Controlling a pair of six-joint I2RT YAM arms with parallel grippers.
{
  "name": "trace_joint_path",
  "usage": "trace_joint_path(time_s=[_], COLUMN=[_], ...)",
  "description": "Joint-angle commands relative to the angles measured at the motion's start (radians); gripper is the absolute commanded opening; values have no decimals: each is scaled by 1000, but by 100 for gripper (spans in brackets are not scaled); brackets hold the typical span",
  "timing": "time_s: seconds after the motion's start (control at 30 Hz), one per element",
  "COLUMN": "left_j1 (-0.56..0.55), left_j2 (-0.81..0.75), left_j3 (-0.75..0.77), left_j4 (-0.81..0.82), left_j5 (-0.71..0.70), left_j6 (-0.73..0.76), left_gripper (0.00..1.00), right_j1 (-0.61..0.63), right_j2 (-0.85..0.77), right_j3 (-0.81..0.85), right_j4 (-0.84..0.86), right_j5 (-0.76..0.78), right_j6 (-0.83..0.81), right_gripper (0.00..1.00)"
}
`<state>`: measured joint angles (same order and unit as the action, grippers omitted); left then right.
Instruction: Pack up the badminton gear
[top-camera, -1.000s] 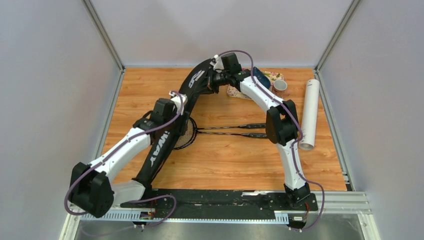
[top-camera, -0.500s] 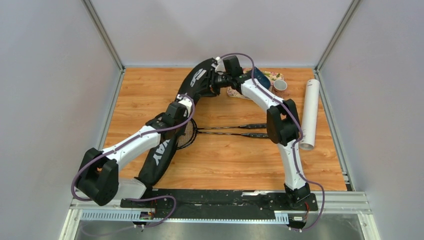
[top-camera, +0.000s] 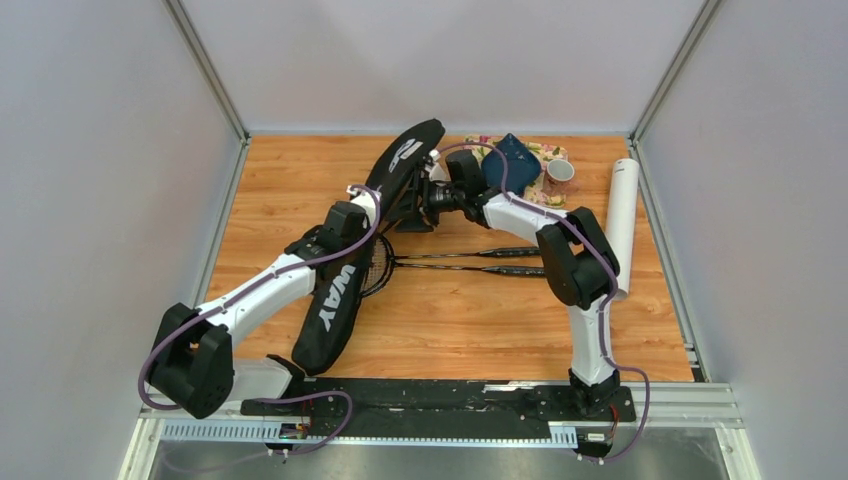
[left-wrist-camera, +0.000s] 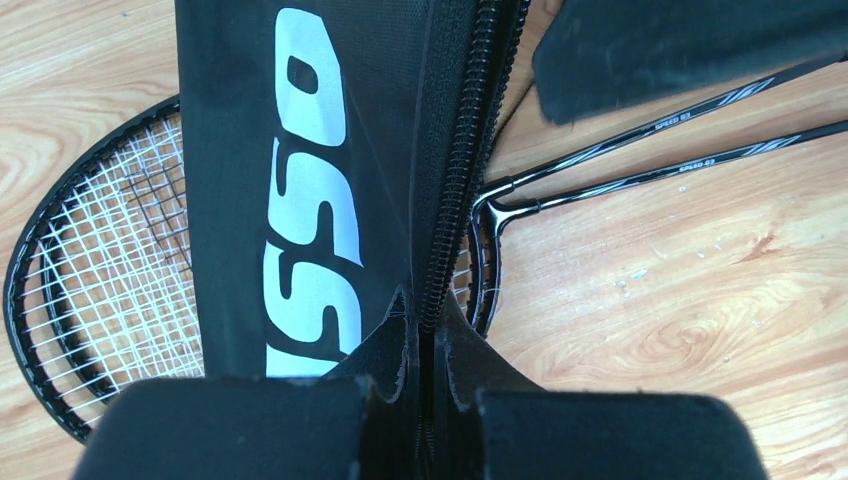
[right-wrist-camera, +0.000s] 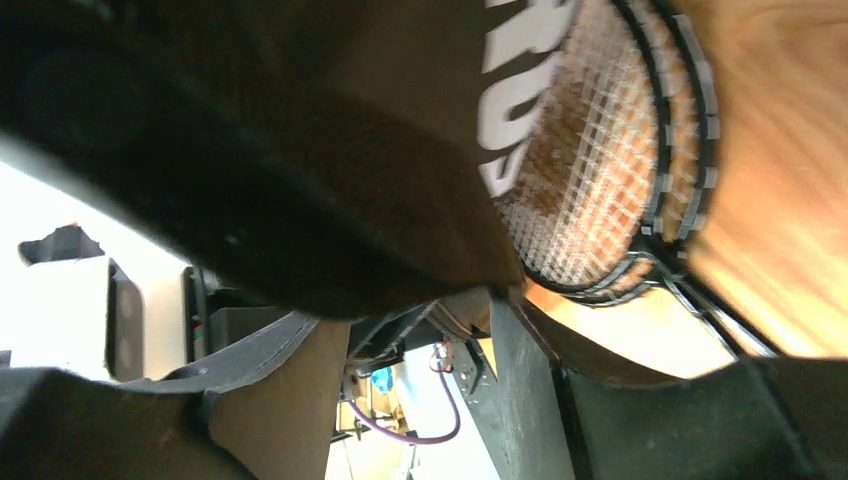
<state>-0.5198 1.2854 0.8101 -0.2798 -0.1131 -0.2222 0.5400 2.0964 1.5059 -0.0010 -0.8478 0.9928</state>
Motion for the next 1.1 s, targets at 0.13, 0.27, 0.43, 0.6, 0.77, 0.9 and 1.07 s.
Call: trace_joint_path(time_s=[0.13, 0.27, 0.43, 0.6, 0.77, 0.9, 1.07], left_j1=[9, 18, 44, 53, 56, 56, 61], left_j2=[-28, -27, -43, -54, -52, -51, -43], left_j3=[27, 41, 34, 34, 40, 40, 24], left_j4=[80, 68, 71, 70, 73, 74, 85], left_j5=[61, 72, 107, 139, 165, 171, 165], left_j6=[-54, -55, -78, -89, -103, -111, -114], left_gripper=[0, 0, 0, 0, 0, 0, 0], right_j1=[32, 41, 43, 54, 75, 86, 86], right_j2=[-78, -108, -108, -105, -95, -91, -114], right_j3=[-81, -142, -167, -179, -148, -135, -131], right_j4=[294, 341, 367, 430, 383, 348, 281], right_j5=[52, 104, 105, 105, 148, 200, 256], right_j6=[116, 107, 99, 107, 84, 75, 34], right_gripper=[28, 35, 36, 37, 29, 29, 0])
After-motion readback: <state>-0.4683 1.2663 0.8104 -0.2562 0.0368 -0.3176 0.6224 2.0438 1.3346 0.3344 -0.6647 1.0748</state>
